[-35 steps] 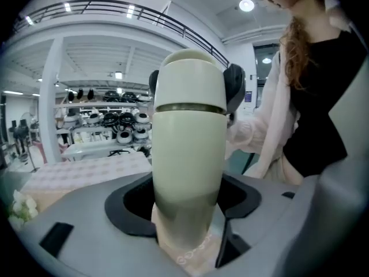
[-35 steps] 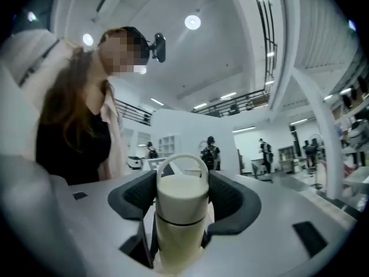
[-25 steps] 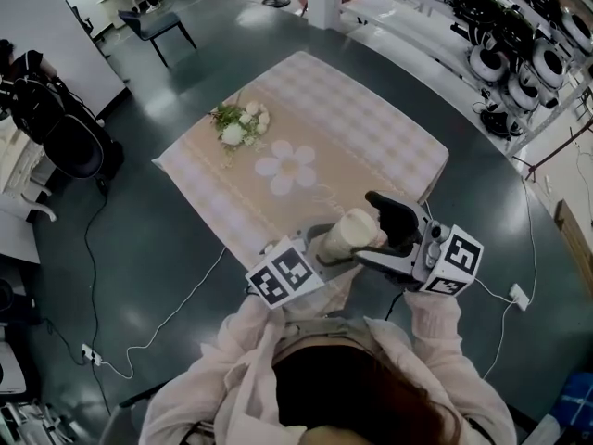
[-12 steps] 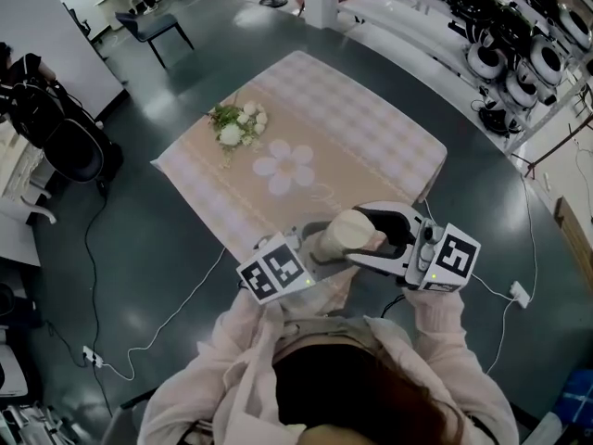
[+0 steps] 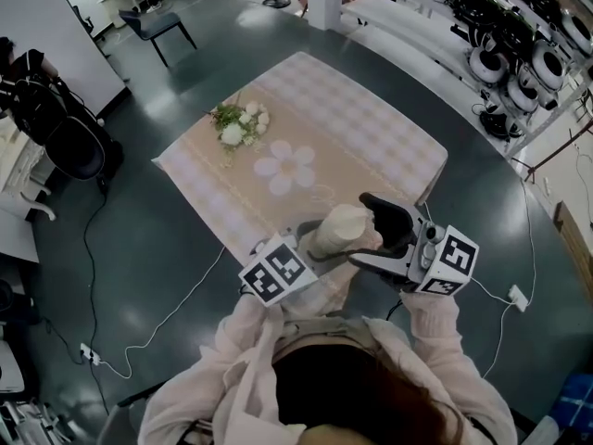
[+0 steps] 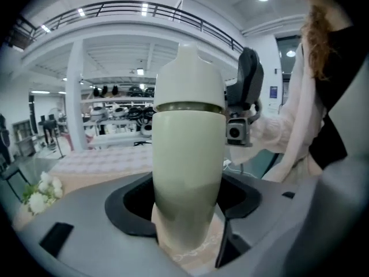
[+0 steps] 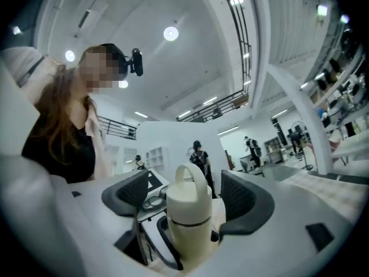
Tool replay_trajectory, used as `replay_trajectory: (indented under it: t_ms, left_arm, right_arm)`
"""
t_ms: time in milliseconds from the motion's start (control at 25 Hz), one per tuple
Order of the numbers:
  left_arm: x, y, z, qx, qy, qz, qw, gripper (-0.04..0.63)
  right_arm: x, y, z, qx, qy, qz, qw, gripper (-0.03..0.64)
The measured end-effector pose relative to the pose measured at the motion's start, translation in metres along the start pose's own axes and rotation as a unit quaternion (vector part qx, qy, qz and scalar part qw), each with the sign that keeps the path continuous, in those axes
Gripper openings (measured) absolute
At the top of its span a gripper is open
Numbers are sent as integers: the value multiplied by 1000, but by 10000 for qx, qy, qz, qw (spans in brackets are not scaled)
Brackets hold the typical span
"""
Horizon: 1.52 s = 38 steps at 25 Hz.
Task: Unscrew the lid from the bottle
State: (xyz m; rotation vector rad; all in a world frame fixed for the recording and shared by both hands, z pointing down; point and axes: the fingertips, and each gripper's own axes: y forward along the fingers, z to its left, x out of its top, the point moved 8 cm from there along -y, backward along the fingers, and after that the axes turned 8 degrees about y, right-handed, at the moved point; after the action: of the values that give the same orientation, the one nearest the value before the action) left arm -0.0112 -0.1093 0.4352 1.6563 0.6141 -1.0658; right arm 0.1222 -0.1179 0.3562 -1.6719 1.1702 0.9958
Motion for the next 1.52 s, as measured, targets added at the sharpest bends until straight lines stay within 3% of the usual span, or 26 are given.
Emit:
replay_trajectory:
  t_ms: [120,240,360,440,560,640,680,760,840,960,1120,1200,1280,1360,1440,1520]
  left_arm:
    - [-2,3,2,313,60,156,9994,314]
    - [0,5,-1,163,30,100,9998,314]
    - [4,3,-7,-242,139,-7,9996,314]
    - [7,-1,-15,-850,282,-186,9958,314]
    - [14,-4,-31,-1988,647,-454,9769,314]
    - [17,-4,-37,-2272,903,-475,9685,314]
    - [18,-2,-35,-2195,939,-456,9700,314]
    - [18,-1,-26,-1722,782,-431,9810,314]
    - [17,1,-14,-1014,506,-356,9929,314]
    - [11,5,2,-148,166,-209,9995,314]
    - [4,9,8,150,-58,-149,9998,314]
    - [3,9,6,77,41,-122,9999,314]
    - [7,9,4,-162,147,-166,9996,314]
    - [10,6,-1,-610,282,-250,9974,314]
    - [11,1,-8,-1243,423,-372,9906,314]
    - [11,-2,-16,-1912,554,-516,9786,314]
  right_arm:
    - [-10,5,-3,-809,-161,214,9964,380]
    - [-17,10,-2,-834,-432,660,9934,307]
    - [-14,5,2,-236,-477,712,9960,293]
    - [-12,0,7,436,-480,703,9954,293]
    - [-6,-4,20,1685,-455,663,9824,293]
    - [-4,-4,25,2139,-565,674,9729,291]
    - [-4,-5,24,2094,-602,652,9738,291]
    - [-1,-8,15,1520,-536,487,9857,300]
    - [2,-13,3,678,-410,220,9966,367]
    - [2,-13,-3,-386,-278,-99,9988,371]
    - [-9,4,3,-1271,-269,-104,9915,358]
    - [-12,8,4,-1381,-434,28,9895,286]
    - [-9,4,4,-1047,-470,97,9933,285]
    - [-5,0,4,-397,-434,157,9981,284]
    - [-2,-2,7,406,-399,247,9981,284]
    - [-2,-3,10,1222,-350,337,9913,284]
